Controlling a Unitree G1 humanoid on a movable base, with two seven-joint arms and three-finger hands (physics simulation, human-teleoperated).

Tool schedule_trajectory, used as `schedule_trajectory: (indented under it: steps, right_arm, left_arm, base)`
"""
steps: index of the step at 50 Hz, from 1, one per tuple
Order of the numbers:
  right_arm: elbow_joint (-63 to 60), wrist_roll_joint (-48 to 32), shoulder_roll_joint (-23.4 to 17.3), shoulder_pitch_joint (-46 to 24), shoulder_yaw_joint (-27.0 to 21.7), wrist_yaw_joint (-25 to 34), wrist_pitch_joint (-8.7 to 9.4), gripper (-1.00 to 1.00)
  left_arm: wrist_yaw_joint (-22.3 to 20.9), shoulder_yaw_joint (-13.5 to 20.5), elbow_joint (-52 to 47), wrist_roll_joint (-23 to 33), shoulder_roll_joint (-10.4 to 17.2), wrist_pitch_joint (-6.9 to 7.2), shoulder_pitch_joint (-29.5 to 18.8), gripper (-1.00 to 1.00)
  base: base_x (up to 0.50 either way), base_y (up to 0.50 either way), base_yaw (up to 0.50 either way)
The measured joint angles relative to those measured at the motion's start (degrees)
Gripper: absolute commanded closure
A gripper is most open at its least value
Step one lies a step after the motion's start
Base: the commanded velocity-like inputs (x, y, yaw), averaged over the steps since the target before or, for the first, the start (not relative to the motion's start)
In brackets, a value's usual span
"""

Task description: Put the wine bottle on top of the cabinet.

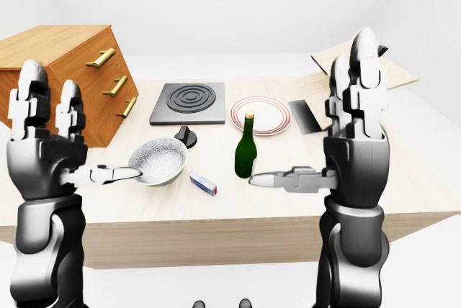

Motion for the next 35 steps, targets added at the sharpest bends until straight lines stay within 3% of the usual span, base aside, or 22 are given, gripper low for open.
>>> schedule_trajectory:
  steps: [18, 35]
  right_arm:
    - [-15.0, 1.4, -6.9, -13.8, -5.8, 0.7, 0.0, -1.0]
    - [-15.0, 6.2, -10.9, -20.6, -9.2, -1.1, 0.0, -1.0]
  left_arm:
    - [4.1, 5.8, -12.9, -7.0, 5.6, 0.0, -9.7, -1.0]
    - [8.2, 7.4, -16.3, -11.7, 9.5, 0.0, -16.1, -1.0]
  base:
    - [0.01, 0.0, 0.0]
    - [0.49, 0.0, 0.0]
